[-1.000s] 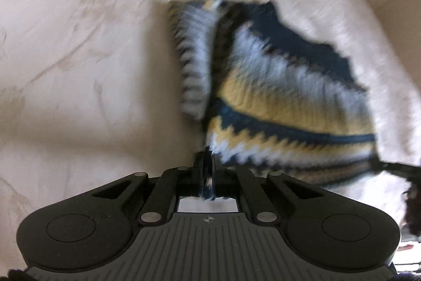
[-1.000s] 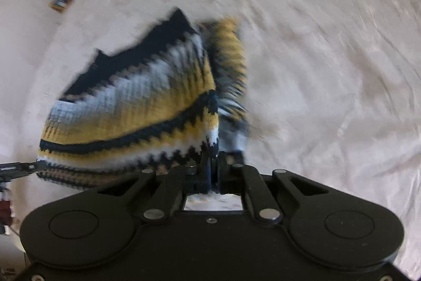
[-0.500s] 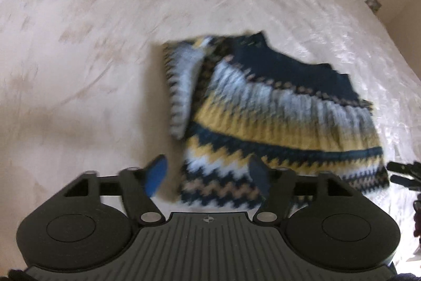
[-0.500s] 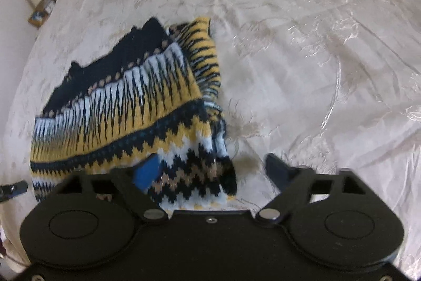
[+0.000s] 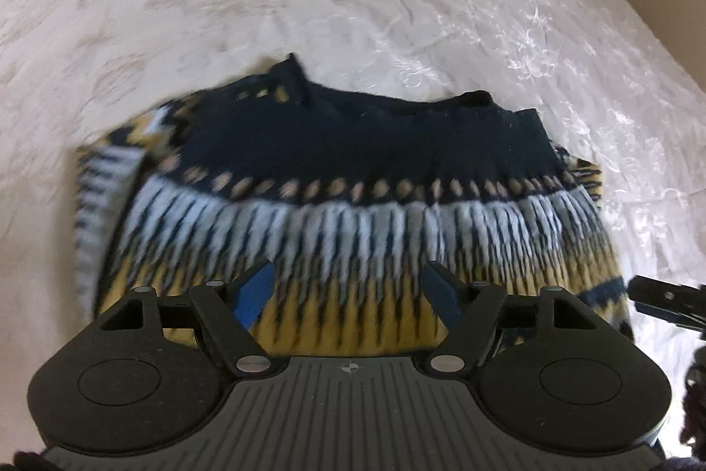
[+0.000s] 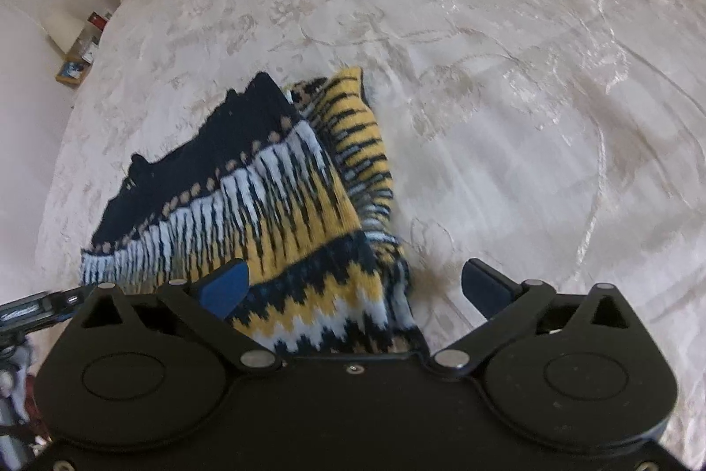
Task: Fold small clothes
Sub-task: 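Hover both grippers over the folded sweater, closing the right gripper on its edge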
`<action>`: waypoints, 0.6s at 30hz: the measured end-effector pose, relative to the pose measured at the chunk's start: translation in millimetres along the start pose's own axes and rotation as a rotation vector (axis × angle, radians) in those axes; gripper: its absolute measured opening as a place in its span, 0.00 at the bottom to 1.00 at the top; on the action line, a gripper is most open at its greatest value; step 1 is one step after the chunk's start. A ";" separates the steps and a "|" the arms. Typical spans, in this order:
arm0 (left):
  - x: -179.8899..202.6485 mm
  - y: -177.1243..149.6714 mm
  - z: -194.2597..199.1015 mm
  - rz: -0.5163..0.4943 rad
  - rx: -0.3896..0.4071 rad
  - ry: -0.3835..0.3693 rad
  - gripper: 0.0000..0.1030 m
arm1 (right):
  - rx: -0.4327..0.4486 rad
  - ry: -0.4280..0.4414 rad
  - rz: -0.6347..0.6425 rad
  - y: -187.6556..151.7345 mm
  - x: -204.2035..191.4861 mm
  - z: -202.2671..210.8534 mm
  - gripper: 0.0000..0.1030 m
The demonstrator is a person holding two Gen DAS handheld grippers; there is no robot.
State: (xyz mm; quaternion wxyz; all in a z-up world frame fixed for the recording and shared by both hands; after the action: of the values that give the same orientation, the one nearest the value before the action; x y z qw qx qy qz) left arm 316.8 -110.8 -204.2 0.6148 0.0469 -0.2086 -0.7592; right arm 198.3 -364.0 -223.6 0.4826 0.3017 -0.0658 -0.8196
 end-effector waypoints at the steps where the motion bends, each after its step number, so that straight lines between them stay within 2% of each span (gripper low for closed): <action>1: 2.5 2.6 -6.4 -0.002 0.000 0.010 0.70 | -0.001 0.014 0.001 2.3 -0.6 -1.1 1.00; 3: 3.0 6.2 -19.9 -0.001 -0.015 0.035 0.70 | -0.010 0.037 0.010 6.0 -1.6 -4.4 1.00; 7: -4.0 3.2 -50.8 -0.014 -0.092 0.092 0.73 | -0.044 0.081 0.019 10.7 0.2 -15.3 1.00; 13: -1.9 1.4 -62.3 -0.021 -0.102 0.110 0.85 | -0.126 0.158 0.000 12.2 8.1 -40.1 1.00; 18: 2.3 3.6 -68.1 -0.027 -0.114 0.125 0.93 | -0.136 0.270 -0.047 20.2 9.5 -57.4 1.00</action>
State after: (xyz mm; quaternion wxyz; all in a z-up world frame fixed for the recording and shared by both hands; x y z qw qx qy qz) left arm 341.9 -131.2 -264.3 0.6181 0.0618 -0.1257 -0.7735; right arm 242.1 -372.0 -266.1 0.4870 0.3773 0.0623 -0.7852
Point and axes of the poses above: each gripper's, at about its wrist camera, not at the fingertips, and z roughly against the way its jaws point, x to its right, y to its top, the point moved 7 cm from there along -z, roughly the way its jaws point, and after that the axes turned 5 degrees about z, right-handed, at the moved point
